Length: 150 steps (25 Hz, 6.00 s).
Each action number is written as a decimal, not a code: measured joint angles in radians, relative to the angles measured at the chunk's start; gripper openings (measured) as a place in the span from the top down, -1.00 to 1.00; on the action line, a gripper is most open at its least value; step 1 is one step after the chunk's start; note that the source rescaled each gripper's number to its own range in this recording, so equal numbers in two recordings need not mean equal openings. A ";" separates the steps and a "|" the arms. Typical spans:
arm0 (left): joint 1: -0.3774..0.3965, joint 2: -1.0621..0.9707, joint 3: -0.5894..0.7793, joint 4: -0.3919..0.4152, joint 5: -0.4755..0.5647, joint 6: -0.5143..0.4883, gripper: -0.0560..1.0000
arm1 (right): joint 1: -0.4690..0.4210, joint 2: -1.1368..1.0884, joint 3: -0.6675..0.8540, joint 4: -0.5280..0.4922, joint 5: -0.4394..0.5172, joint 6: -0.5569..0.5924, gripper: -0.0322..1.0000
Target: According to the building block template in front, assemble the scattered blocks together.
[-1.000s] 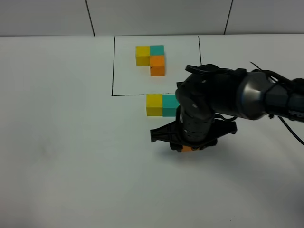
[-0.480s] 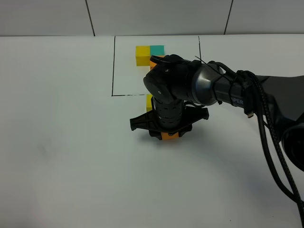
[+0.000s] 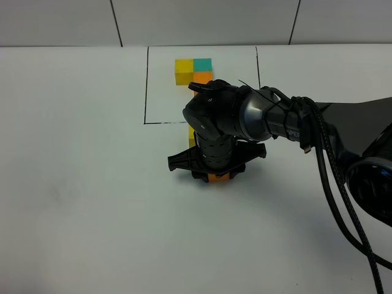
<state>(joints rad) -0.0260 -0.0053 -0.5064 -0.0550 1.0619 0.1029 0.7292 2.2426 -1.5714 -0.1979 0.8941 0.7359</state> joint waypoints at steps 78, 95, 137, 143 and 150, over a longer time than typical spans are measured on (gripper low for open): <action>0.000 0.000 0.000 0.000 0.000 -0.001 -0.32 | -0.049 0.008 -0.008 -0.051 -0.072 0.024 0.94; 0.000 0.000 0.000 0.000 0.000 0.000 -0.32 | -0.058 -0.077 0.001 0.029 -0.019 -0.127 -0.98; 0.000 0.000 0.000 0.023 0.000 0.000 -0.32 | -0.791 -0.742 0.546 0.259 -0.026 -0.836 -1.00; 0.000 0.000 0.000 0.023 0.000 0.000 -0.32 | -0.802 -1.080 0.707 0.198 0.044 -0.829 -1.00; 0.000 0.000 0.000 0.023 0.000 0.000 -0.32 | -0.802 -1.394 0.841 0.171 0.134 -0.828 -1.00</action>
<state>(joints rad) -0.0260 -0.0053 -0.5064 -0.0319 1.0619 0.1025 -0.0727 0.8491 -0.7304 -0.0266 1.0280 -0.0925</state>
